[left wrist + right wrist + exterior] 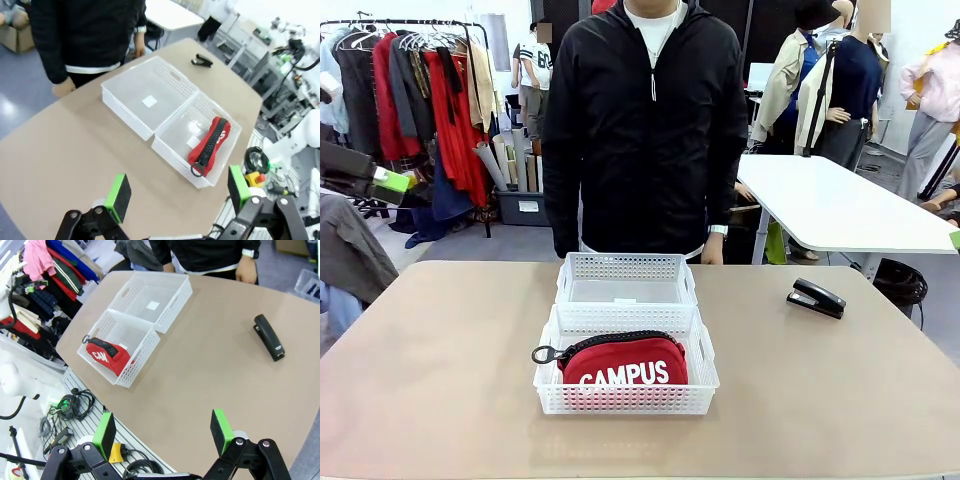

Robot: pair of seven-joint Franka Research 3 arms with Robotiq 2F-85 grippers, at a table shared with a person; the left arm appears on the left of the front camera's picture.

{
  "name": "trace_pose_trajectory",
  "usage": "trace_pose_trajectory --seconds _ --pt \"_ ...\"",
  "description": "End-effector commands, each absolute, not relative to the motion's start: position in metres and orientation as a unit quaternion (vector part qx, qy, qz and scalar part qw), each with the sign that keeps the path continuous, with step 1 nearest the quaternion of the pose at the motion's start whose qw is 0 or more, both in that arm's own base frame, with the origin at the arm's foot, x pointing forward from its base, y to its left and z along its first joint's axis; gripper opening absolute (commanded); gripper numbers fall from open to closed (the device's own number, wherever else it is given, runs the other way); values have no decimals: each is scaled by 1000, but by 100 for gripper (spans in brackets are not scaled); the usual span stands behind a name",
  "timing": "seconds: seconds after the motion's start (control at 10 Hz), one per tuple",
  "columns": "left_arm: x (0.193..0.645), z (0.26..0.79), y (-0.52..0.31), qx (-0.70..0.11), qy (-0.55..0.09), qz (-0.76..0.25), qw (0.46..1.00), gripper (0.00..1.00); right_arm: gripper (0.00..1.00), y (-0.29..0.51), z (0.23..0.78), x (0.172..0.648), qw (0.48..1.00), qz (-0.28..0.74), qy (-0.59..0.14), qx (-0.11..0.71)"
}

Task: Distribute items into two baskets.
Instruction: Pick up the Stapler that the person points to.

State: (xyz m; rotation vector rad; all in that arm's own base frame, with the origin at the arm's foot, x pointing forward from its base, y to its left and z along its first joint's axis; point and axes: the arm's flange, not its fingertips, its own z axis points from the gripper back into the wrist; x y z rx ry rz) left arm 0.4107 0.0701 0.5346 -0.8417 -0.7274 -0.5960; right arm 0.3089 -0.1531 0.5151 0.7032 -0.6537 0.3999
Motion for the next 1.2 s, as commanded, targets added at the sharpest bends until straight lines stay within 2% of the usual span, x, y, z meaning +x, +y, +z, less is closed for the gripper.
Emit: trace_pose_trajectory --seconds 0.0,0.3,1.1 --pt "407 517 87 -420 -366 -272 784 100 100 -153 517 310 862 195 -321 341" --pt "400 504 112 -437 -371 -252 779 100 100 -153 517 310 862 195 -321 341" --pt "418 502 129 -493 -354 -223 763 100 100 -153 517 310 862 195 -321 341"
